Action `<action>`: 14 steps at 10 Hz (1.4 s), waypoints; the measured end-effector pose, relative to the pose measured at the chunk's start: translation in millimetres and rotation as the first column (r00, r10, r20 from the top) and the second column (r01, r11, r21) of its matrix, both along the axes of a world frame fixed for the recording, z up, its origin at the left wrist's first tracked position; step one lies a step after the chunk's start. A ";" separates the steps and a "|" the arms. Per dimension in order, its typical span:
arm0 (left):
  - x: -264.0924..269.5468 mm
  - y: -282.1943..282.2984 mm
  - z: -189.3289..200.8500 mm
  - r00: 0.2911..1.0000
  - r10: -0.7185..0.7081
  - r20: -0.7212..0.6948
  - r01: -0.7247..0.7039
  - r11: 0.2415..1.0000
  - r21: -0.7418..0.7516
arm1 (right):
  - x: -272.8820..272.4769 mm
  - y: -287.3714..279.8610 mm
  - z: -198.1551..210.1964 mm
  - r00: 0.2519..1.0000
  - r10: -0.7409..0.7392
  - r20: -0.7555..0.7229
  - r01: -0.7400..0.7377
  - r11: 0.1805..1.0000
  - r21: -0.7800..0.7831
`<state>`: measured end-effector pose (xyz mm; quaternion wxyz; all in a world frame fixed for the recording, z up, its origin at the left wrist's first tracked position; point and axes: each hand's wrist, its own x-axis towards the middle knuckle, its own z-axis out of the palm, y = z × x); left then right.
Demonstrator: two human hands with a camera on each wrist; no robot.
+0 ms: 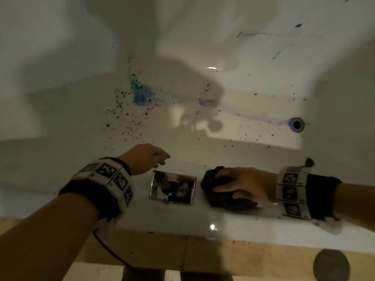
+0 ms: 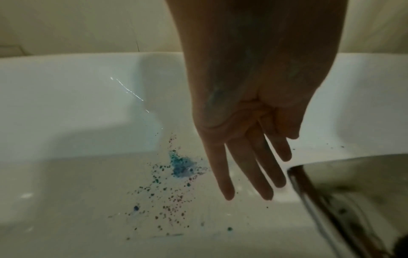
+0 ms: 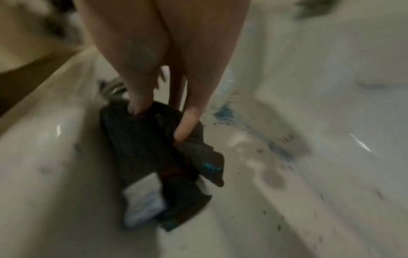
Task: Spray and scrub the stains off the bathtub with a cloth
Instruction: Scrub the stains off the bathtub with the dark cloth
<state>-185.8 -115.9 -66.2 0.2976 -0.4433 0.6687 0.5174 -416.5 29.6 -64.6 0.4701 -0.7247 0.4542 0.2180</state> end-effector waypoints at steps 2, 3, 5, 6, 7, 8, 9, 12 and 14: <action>19.8 -7.6 -12.5 0.928 -0.290 0.234 0.293 0.956 0.022 | -2.3 -17.0 -18.3 0.951 0.310 -0.016 -0.311 0.950 -0.044; 43.9 -4.0 -14.2 0.808 -0.410 0.422 0.388 0.911 0.141 | -5.1 -16.8 -23.8 0.952 0.307 0.005 -0.307 0.952 -0.005; 70.9 -7.5 -9.1 0.774 -0.371 0.514 0.263 0.926 0.272 | 0.3 -31.6 -36.9 0.945 0.320 0.063 -0.323 0.946 0.041; 70.7 -18.6 -13.9 0.786 -0.365 0.498 0.247 0.925 0.288 | 16.1 -50.6 -42.6 0.922 0.382 0.064 -0.384 0.922 0.037; 69.6 -29.2 -20.2 0.794 -0.369 0.483 0.243 0.921 0.303 | 35.6 -70.6 -51.4 0.892 0.442 0.097 -0.442 0.897 -0.019; 72.9 -34.2 -23.3 0.824 -0.309 0.475 0.181 0.938 0.295 | 54.5 -90.2 -59.0 0.877 0.463 0.125 -0.463 0.886 -0.036; 80.3 -37.3 -27.0 0.836 -0.291 0.466 0.175 0.945 0.276 | 77.4 -108.7 -67.8 0.826 0.551 0.119 -0.546 0.835 -0.076; 110.3 -57.3 -30.9 0.807 -0.212 0.552 0.071 0.961 0.266 | 178.1 -162.4 -105.1 0.920 0.320 0.227 -0.309 0.947 -0.083; 138.9 -69.1 -18.4 0.783 -0.215 0.584 0.158 0.976 0.148 | 185.7 -198.9 -81.4 0.957 -0.034 0.288 0.038 0.999 -0.008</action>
